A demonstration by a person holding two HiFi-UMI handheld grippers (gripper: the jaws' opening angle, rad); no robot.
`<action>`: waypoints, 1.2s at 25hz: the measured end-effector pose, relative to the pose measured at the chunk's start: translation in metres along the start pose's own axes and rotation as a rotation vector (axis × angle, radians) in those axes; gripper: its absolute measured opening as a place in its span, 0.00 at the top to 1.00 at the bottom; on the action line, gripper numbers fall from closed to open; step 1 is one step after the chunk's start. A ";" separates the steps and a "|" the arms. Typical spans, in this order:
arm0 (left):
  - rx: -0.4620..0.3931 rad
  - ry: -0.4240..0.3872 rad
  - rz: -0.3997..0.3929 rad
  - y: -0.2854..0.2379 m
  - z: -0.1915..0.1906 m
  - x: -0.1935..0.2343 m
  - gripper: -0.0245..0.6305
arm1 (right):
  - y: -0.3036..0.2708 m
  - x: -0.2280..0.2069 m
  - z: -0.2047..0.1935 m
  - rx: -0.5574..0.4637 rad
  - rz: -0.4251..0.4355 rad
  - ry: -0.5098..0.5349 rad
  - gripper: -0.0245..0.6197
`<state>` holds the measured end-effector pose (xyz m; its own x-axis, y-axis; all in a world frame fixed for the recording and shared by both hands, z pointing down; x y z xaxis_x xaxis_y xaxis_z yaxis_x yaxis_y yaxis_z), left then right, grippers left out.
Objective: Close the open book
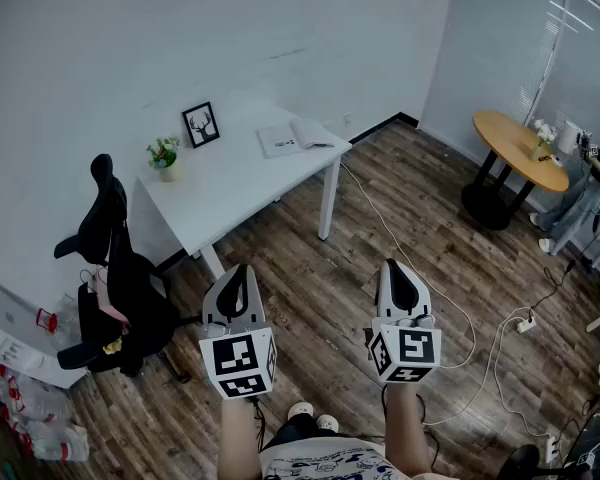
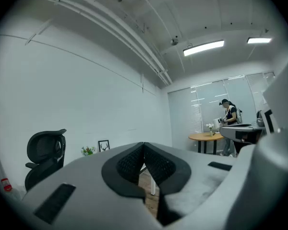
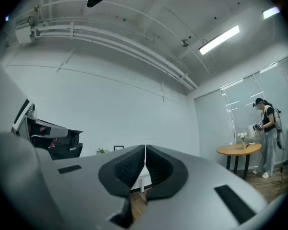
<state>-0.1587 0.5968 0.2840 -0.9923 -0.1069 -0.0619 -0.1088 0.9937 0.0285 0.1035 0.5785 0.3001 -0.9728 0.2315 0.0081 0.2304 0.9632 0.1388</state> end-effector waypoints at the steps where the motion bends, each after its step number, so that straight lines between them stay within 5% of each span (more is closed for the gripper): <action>1: 0.001 0.001 -0.001 -0.001 -0.001 0.001 0.93 | -0.001 0.000 -0.001 -0.001 0.000 -0.002 0.91; 30: 0.004 0.009 -0.058 -0.054 -0.022 0.040 0.93 | -0.052 0.022 -0.022 0.017 -0.046 0.001 0.91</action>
<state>-0.1932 0.5380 0.3014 -0.9848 -0.1645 -0.0547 -0.1659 0.9859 0.0215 0.0700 0.5306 0.3145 -0.9825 0.1863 0.0032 0.1853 0.9751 0.1219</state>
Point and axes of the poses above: the fingertips, and each gripper's own axes: y backward along the fingers, x to its left, z out of its top, the point moved 7 cm from there along y, backward along the fingers, and after that the axes turned 5 degrees about -x, right-handed, at the moved point
